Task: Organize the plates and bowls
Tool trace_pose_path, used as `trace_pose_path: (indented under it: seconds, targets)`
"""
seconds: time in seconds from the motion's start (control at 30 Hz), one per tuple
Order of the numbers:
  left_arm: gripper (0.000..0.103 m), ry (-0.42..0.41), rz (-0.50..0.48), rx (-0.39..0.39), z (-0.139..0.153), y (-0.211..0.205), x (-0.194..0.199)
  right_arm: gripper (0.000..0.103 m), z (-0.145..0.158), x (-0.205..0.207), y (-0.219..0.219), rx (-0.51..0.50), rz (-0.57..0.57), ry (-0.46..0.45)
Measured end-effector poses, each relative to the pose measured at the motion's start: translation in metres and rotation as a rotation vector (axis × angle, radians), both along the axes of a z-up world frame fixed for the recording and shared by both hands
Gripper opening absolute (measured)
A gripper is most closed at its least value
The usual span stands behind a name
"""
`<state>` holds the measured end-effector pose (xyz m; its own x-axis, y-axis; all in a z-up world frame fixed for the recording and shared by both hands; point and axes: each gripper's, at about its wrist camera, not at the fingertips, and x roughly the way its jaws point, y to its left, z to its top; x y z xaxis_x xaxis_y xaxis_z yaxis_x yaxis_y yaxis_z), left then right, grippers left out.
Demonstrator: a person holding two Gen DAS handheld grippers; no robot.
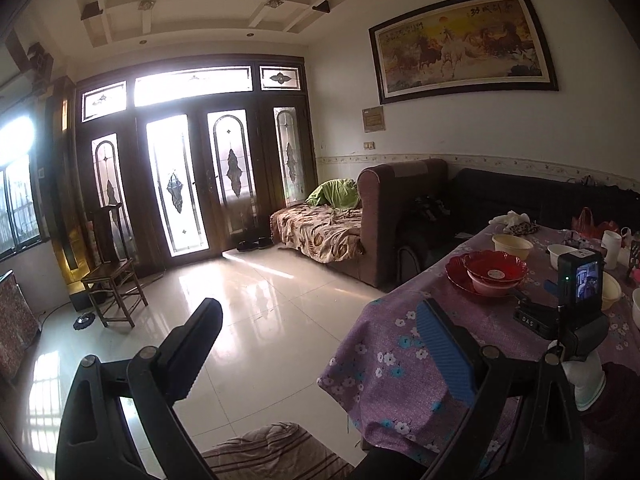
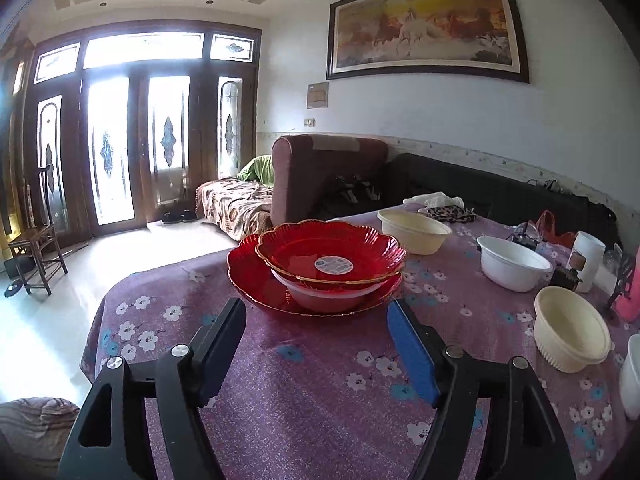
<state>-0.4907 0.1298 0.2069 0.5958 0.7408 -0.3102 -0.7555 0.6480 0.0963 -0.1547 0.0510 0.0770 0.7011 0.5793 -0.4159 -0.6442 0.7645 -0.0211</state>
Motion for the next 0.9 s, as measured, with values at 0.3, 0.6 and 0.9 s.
trace_pose_path:
  seconds: [0.3, 0.6, 0.9]
  targets:
    - [0.097, -0.006, 0.058, -0.109, -0.028, 0.051, -0.004, 0.079, -0.010, 0.024, -0.007, 0.002, -0.020, 0.137]
    - [0.097, 0.093, -0.009, -0.098, -0.037, 0.057, 0.045, 0.079, -0.016, 0.034, -0.004, -0.009, -0.015, 0.203]
    - [0.097, 0.104, -0.394, -0.139, -0.034, 0.039, 0.178, 0.079, 0.005, 0.024, -0.018, 0.039, -0.091, 0.132]
